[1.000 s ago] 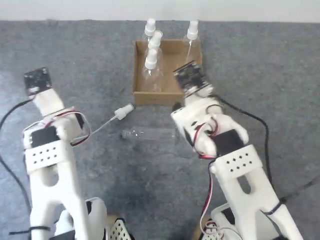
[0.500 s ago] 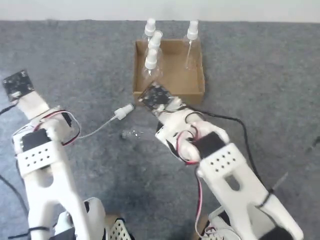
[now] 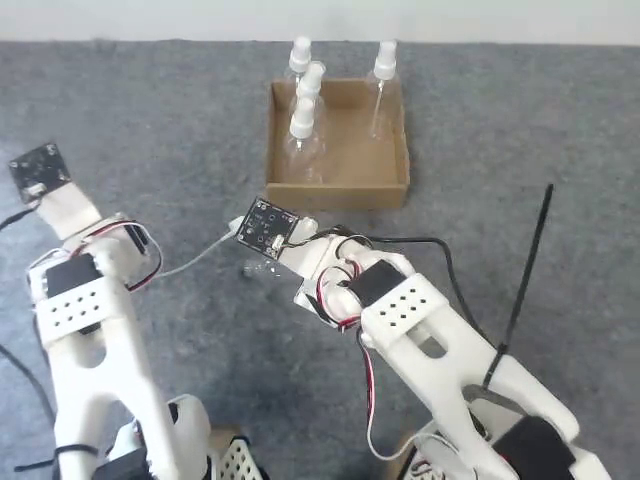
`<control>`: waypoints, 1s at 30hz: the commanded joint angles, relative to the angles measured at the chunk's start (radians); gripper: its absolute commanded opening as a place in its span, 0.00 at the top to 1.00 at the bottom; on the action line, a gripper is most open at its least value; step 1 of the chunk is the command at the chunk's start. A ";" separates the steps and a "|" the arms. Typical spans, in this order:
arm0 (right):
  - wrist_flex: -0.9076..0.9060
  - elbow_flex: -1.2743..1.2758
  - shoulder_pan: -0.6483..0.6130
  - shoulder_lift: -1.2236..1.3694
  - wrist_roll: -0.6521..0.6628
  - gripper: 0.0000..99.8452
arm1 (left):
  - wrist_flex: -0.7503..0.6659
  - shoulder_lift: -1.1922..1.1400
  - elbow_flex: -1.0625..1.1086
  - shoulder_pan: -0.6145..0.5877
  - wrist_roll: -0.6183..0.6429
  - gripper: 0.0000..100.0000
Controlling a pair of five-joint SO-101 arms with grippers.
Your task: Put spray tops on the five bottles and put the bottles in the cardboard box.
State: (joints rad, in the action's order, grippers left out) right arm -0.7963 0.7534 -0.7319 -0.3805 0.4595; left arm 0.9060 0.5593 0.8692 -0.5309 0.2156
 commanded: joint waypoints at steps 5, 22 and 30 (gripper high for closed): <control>0.039 -0.074 -0.008 0.047 0.068 0.72 | -0.048 0.006 0.004 0.002 0.009 0.88; -0.031 -0.318 -0.004 0.384 0.075 0.72 | -0.081 0.006 0.019 0.002 0.008 0.88; -0.031 -0.361 -0.002 0.472 0.089 0.72 | -0.078 0.006 0.019 0.002 0.006 0.88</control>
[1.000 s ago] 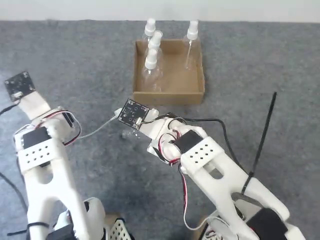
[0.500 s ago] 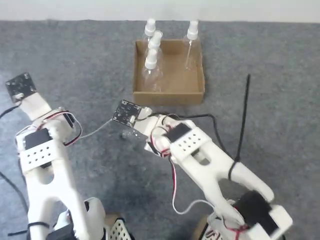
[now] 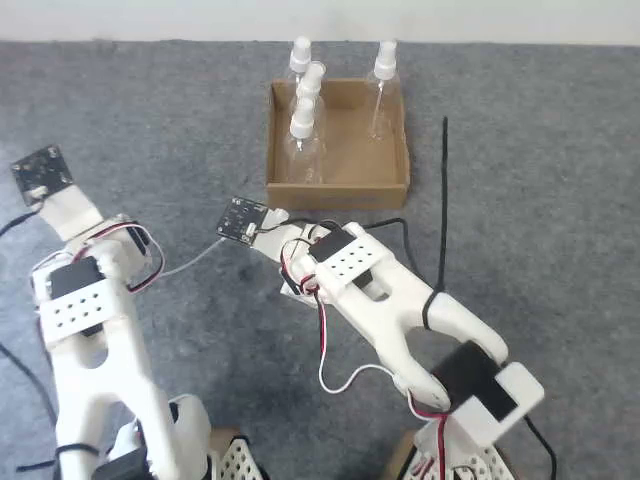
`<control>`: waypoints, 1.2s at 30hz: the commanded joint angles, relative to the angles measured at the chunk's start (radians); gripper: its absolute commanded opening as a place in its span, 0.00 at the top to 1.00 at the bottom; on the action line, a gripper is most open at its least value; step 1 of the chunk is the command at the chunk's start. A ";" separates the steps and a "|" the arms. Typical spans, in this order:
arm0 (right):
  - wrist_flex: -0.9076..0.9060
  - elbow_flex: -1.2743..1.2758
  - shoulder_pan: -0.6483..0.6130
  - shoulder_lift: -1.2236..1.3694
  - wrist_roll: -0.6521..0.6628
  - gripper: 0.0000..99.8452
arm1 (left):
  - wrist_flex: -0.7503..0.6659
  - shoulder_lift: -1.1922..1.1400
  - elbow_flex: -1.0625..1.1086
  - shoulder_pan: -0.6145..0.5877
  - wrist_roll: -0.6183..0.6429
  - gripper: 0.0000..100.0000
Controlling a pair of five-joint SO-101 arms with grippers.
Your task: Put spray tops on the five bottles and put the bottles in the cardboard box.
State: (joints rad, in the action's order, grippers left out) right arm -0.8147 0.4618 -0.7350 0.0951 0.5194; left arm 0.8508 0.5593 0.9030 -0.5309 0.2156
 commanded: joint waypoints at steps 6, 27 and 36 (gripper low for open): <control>-0.028 -0.069 0.016 0.018 0.060 0.73 | -0.021 0.006 -0.015 0.002 0.006 0.88; -0.191 -0.069 0.033 0.004 0.124 0.86 | -0.025 0.006 -0.010 0.002 0.005 0.88; -0.295 -0.063 0.087 -0.131 0.120 0.86 | -0.026 0.006 -0.010 0.002 0.003 0.88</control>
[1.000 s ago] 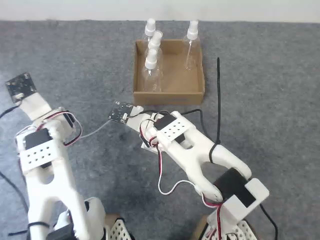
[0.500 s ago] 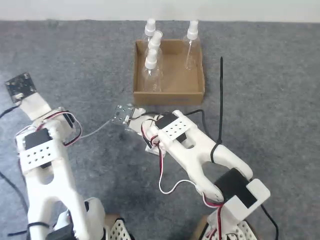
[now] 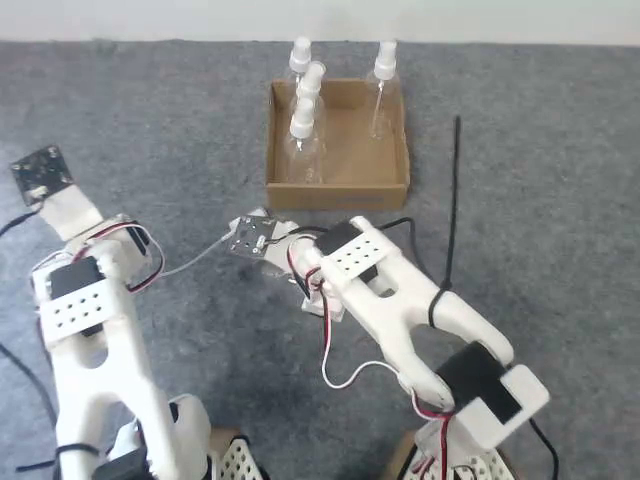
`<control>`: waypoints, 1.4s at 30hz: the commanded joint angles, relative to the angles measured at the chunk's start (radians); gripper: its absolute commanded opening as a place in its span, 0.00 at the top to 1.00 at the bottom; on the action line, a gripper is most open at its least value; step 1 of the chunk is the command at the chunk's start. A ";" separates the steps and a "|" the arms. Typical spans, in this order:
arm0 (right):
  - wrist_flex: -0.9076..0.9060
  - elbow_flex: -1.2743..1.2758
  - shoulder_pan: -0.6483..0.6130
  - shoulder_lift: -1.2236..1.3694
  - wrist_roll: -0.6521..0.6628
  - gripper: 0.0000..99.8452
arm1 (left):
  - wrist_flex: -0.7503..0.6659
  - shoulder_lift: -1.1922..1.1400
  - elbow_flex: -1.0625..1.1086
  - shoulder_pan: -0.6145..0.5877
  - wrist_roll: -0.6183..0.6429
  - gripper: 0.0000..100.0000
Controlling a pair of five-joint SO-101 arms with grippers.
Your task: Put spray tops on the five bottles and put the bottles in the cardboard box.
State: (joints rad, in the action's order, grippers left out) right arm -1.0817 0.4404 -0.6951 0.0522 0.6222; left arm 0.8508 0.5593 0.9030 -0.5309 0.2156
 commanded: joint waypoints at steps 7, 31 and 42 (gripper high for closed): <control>-0.042 -0.041 0.084 -0.097 0.020 0.86 | -0.026 0.006 -0.010 0.002 0.003 0.88; -0.222 -0.040 0.085 -0.234 0.025 0.86 | -0.023 0.012 -0.010 0.002 0.008 0.88; -0.223 -0.040 0.079 -0.194 0.025 0.86 | -0.023 0.014 -0.010 0.002 0.008 0.88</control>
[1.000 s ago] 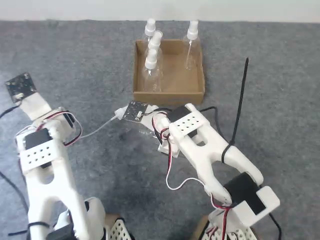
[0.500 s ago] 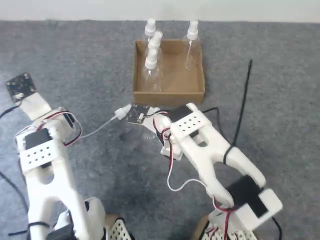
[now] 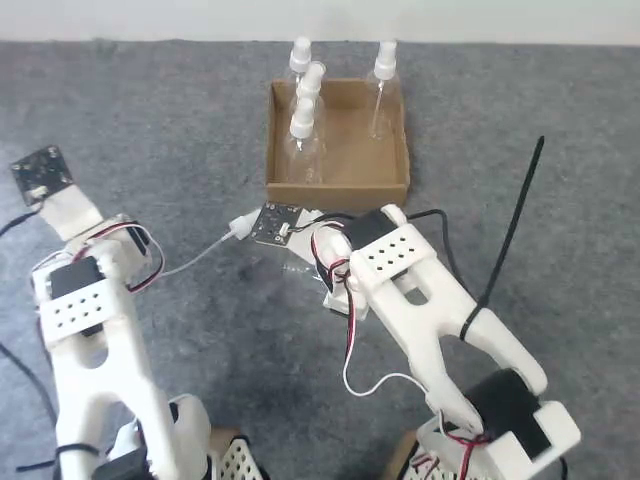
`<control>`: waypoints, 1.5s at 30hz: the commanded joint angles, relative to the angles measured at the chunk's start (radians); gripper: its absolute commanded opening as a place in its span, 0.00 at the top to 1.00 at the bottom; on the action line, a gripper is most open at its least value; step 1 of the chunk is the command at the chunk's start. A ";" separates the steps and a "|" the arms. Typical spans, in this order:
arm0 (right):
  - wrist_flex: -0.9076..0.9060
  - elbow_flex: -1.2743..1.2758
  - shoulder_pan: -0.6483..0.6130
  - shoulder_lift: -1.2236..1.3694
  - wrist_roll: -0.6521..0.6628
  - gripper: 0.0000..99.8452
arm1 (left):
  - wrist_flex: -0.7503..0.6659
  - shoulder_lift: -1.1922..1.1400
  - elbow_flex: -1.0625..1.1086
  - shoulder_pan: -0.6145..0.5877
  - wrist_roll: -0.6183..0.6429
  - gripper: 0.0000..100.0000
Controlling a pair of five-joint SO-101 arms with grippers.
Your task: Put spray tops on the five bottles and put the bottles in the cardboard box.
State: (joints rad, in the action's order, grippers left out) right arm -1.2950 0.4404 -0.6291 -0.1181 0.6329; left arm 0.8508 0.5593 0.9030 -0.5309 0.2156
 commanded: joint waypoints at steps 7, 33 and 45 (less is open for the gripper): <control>-0.048 -0.040 0.015 -0.082 0.009 0.78 | -0.020 0.014 -0.010 0.028 0.006 0.88; 0.056 -0.041 -0.091 -0.079 -0.037 0.71 | -0.023 0.015 -0.012 0.023 0.005 0.88; 0.228 -0.051 -0.074 0.122 0.055 0.71 | -0.023 0.014 -0.010 0.021 0.002 0.88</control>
State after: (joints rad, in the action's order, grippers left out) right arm -1.1139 0.4404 -0.7165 -0.0307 0.6575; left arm 0.8508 0.5593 0.9030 -0.5094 0.2156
